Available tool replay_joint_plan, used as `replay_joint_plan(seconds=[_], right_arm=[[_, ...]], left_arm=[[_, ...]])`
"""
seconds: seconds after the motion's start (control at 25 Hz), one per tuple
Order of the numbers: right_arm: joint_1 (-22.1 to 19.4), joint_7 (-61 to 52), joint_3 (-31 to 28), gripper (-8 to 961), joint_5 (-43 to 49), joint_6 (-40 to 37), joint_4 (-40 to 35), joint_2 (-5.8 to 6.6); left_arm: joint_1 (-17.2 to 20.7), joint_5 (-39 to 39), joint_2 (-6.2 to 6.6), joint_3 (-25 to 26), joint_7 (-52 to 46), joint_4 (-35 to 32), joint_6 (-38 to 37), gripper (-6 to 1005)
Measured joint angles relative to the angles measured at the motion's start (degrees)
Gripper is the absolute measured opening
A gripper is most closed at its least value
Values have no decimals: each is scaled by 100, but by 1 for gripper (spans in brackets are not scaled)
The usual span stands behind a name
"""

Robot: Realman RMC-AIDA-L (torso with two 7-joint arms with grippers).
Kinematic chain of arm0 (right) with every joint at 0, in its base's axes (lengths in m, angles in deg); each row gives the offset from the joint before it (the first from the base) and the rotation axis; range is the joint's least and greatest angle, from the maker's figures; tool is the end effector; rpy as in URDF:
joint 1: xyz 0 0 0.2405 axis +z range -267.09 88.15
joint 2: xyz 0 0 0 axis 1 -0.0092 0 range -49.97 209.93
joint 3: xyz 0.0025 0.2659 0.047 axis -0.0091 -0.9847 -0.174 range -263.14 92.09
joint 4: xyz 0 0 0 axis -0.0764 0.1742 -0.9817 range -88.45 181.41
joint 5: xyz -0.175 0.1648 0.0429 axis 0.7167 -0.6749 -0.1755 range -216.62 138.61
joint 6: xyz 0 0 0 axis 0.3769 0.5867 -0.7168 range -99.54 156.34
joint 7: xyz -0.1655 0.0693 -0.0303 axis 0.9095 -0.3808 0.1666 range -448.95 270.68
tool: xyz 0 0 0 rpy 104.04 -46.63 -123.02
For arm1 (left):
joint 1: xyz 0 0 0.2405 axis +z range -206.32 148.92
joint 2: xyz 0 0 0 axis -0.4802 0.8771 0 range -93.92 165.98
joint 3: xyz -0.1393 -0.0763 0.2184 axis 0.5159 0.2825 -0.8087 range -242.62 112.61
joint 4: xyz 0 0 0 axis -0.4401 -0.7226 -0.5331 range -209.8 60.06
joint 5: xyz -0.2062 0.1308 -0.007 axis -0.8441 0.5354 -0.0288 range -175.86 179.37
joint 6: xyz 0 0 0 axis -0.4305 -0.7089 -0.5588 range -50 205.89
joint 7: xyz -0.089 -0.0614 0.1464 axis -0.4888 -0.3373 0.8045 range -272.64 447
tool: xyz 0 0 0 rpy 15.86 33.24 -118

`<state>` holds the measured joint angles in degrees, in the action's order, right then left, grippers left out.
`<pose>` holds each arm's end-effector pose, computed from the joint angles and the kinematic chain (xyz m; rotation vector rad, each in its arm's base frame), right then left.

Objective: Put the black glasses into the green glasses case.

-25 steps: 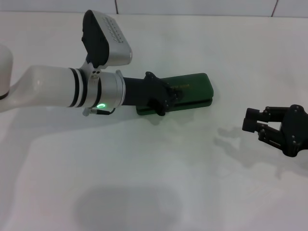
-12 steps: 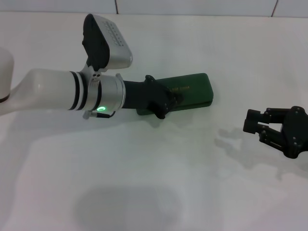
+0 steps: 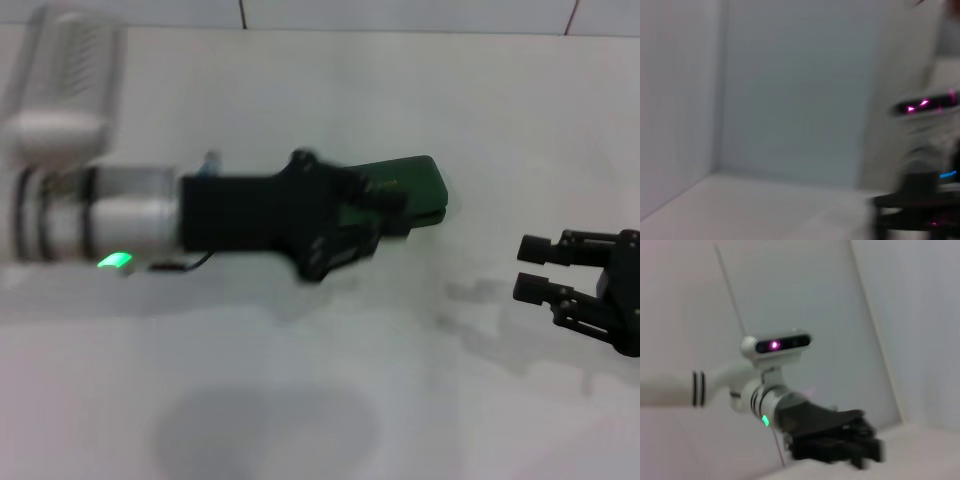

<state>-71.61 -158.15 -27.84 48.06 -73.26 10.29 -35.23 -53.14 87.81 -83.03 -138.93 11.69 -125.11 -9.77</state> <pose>0.2764 0.3042 -0.0168 -2.7151 0.4267 1.1154 -0.1820 0.3504 -0.0678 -2.8965 -0.1522 -0.9404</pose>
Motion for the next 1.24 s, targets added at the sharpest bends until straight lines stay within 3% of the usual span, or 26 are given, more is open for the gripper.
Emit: replay_joint_plan(seconds=[0.12,0.24,0.48,0.68,0.76,1.24], right_arm=[[10,165,-120,281,-131,-393,-5,-25],[101,203,-102,420,-233,-601,-7,-33],[358,162,-66,648,-235,-713,-11,-36],[499,153,18,792,-198,-704,40,-37],[520,152,78,842,-196,-683,45,-37],[539,148,174,842,-196,-680,50,-49]], left_arm=[[289,-14,9,454,501,120,-1090,175],[388,30,31,755,745,517,-1607,238],[395,29,70,790,1098,896,-1639,366],[343,-1,96,937,1187,1079,-1688,603],[343,-3,89,976,1192,1096,-1703,634],[339,40,81,985,1190,1097,-1717,652]])
